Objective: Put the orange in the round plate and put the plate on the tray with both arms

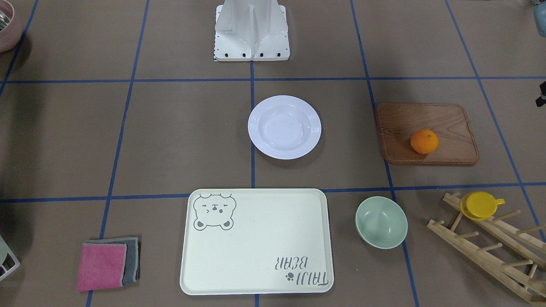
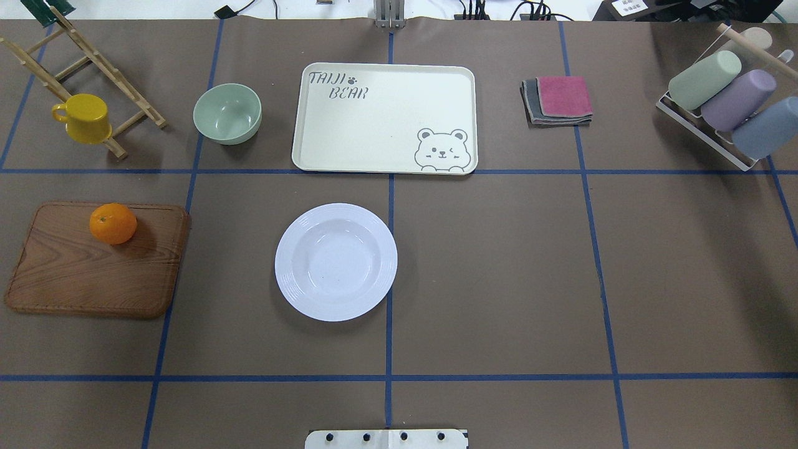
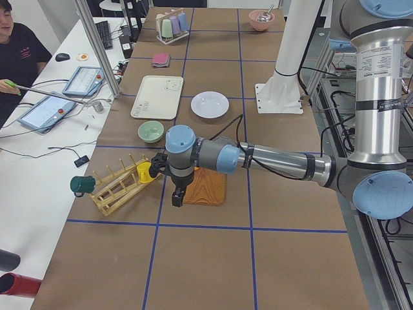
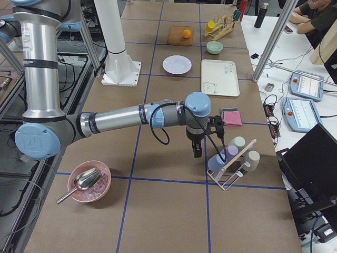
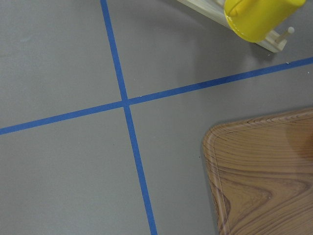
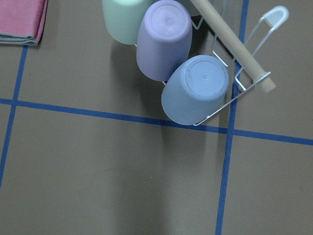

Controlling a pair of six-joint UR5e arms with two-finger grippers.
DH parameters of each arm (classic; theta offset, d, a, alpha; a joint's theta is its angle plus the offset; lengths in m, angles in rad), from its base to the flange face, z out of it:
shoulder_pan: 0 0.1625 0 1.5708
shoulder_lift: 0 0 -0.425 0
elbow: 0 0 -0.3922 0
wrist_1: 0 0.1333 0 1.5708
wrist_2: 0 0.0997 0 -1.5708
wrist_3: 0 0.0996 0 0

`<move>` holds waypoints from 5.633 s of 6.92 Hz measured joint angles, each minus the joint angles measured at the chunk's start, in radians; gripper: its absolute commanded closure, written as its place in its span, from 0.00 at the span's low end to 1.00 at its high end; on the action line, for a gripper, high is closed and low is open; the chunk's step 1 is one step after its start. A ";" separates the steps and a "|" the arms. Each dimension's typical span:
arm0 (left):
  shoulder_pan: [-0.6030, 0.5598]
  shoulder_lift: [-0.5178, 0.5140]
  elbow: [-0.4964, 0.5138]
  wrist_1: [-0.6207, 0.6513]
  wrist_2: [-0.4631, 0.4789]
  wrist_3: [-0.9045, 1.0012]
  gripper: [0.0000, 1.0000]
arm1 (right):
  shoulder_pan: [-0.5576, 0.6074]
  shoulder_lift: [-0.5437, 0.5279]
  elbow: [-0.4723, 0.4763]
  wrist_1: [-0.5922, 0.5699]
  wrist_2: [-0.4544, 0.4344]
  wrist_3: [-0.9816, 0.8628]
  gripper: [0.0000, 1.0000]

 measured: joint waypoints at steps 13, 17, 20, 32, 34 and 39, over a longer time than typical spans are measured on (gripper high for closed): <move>0.240 -0.006 -0.084 -0.221 0.019 -0.595 0.03 | -0.611 0.117 -0.016 1.206 -0.011 1.549 0.00; 0.463 -0.119 -0.044 -0.254 0.159 -0.849 0.04 | -0.883 0.216 -0.020 1.358 -0.341 1.833 0.00; 0.496 -0.152 0.039 -0.285 0.175 -0.878 0.04 | -0.983 0.242 -0.030 1.361 -0.485 1.835 0.00; 0.570 -0.183 0.145 -0.360 0.164 -0.946 0.30 | -0.999 0.246 -0.029 1.361 -0.510 1.830 0.00; 0.571 -0.220 0.131 -0.347 0.144 -0.987 0.30 | -1.026 0.269 -0.045 1.383 -0.597 1.824 0.00; 0.710 -0.543 0.123 -0.220 0.164 -1.334 0.30 | -1.103 0.370 -0.280 1.520 -0.758 1.782 0.00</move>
